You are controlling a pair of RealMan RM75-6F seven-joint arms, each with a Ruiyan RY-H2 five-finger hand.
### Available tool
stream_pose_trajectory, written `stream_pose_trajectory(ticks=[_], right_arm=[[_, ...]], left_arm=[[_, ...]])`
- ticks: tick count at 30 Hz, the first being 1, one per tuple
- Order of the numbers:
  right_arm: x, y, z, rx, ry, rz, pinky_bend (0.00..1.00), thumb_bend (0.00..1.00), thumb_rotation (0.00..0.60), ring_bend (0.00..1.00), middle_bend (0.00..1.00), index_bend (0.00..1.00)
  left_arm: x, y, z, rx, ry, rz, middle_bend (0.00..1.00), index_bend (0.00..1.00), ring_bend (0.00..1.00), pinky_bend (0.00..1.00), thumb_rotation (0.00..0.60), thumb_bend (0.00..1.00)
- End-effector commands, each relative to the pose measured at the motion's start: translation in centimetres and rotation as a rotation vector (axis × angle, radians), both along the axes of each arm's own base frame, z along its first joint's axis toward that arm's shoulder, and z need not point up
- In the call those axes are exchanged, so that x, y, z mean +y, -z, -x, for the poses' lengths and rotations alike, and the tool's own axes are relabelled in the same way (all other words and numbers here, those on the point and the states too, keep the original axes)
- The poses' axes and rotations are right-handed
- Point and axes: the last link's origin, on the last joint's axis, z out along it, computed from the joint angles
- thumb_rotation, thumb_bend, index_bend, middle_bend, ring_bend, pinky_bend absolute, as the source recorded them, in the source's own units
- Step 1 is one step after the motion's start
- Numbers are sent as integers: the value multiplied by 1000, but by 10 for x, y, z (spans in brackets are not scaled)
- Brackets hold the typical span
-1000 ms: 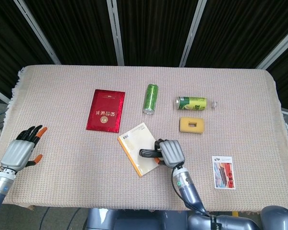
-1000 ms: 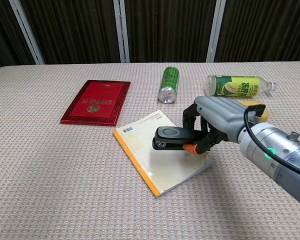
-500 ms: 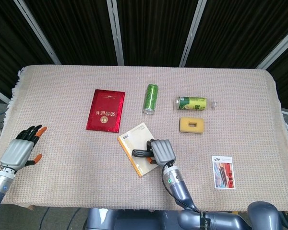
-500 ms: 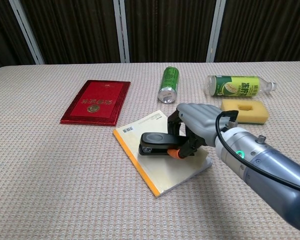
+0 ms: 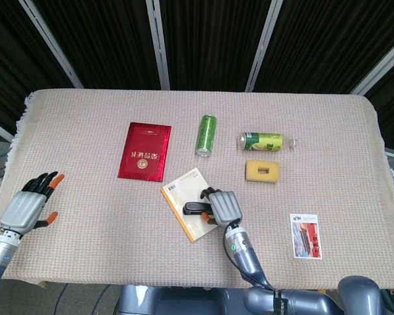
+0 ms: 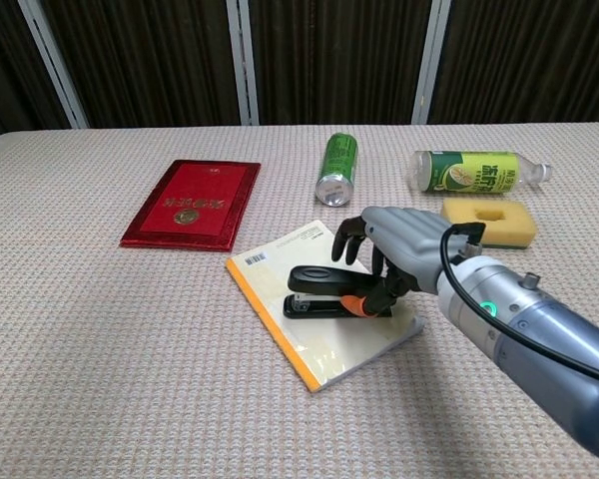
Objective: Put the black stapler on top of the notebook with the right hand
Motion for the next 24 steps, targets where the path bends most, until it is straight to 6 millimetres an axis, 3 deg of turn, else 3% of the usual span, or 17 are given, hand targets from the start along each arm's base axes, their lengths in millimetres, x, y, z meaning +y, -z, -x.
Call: stream_pose_trajectory(ticks=[1,4,8,13,19,24], right_arm=[[2,-4,1,-2,-1,11,625,347,600,367,233,185],[6,-7,1,3,0,11,614,345,600,323,189,140],[11,-16,1,13,-2,26,481,334,600,233,116,69],[23,-55,10,68,-23,129,317,313,600,103,7,22],[35,-92,23,83,-19,211,213,276,600,17,0,7],[53,-132,50,108,7,308,108,240,600,0,0,0]], left_arm=[[0,0,0,0,2,-2,0,0,0,133,600,322],[-1,0,-2,-1,8,1,0,0,0,134,600,324],[-3,0,-3,-4,15,0,0,0,0,134,600,325],[-5,-2,-4,-6,20,-5,0,0,0,133,600,324],[-6,-4,-5,-12,28,-12,0,0,0,133,600,323],[-9,-6,-8,-15,43,-19,0,0,0,133,600,324]])
